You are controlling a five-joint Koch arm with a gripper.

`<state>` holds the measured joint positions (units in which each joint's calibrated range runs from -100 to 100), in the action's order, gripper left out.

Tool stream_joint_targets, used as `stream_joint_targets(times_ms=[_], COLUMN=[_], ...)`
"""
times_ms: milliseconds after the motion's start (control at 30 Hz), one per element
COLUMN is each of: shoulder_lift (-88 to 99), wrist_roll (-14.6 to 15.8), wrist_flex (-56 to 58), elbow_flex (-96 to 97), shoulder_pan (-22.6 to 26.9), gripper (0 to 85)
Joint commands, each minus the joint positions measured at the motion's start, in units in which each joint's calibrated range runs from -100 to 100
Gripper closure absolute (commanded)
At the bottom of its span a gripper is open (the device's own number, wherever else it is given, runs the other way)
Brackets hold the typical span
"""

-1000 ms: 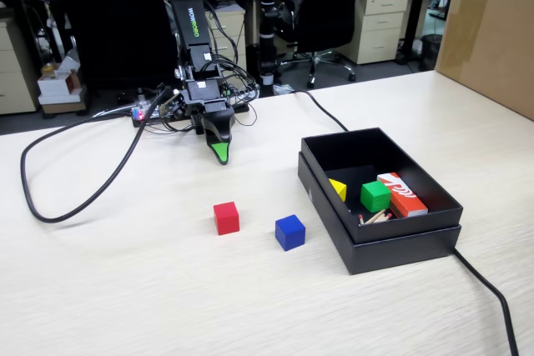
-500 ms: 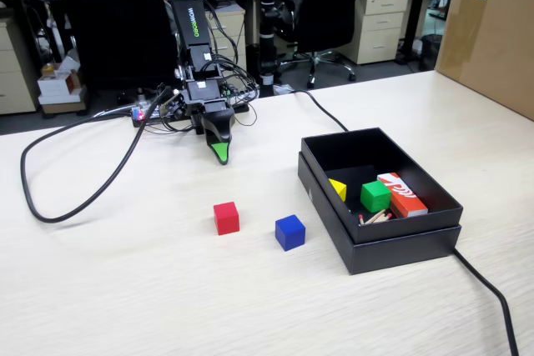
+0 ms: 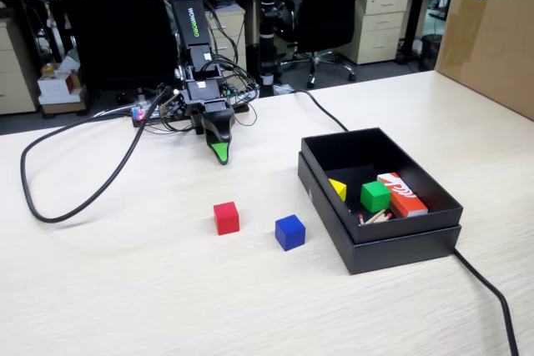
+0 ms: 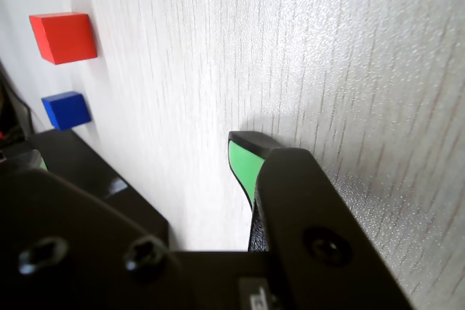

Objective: Put the red cube on top of the blue cube

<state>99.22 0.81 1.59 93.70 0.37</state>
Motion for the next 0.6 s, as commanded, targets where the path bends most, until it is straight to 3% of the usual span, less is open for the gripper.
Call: stream_joint_targets(times_ms=[0, 567], shoulder_lift=[-0.4, 0.8], wrist_roll=[-0.1, 0.0], wrist_flex=[0.8, 0.8], elbow_flex=[1.7, 2.2], shoulder_pan=[0.0, 0.1], gripper=[36.4, 36.4])
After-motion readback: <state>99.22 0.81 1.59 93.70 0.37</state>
